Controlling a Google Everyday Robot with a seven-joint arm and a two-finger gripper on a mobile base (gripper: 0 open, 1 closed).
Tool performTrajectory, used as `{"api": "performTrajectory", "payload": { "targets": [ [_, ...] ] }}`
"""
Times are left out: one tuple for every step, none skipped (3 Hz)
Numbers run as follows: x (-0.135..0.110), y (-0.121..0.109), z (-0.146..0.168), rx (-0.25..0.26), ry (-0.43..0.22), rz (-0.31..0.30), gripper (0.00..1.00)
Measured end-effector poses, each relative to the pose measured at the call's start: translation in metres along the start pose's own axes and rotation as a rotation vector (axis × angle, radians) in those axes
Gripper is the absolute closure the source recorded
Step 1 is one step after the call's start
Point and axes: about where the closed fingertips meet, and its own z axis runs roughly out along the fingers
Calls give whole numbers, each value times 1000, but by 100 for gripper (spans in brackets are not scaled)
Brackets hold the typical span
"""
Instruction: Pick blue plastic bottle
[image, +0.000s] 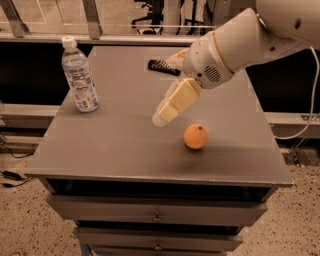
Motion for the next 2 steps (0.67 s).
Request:
{"api": "performTrajectory", "payload": {
  "targets": [
    [-6,-7,9,11,-29,-2,0],
    [-20,-23,47,19,-111,15,0]
  ]
}}
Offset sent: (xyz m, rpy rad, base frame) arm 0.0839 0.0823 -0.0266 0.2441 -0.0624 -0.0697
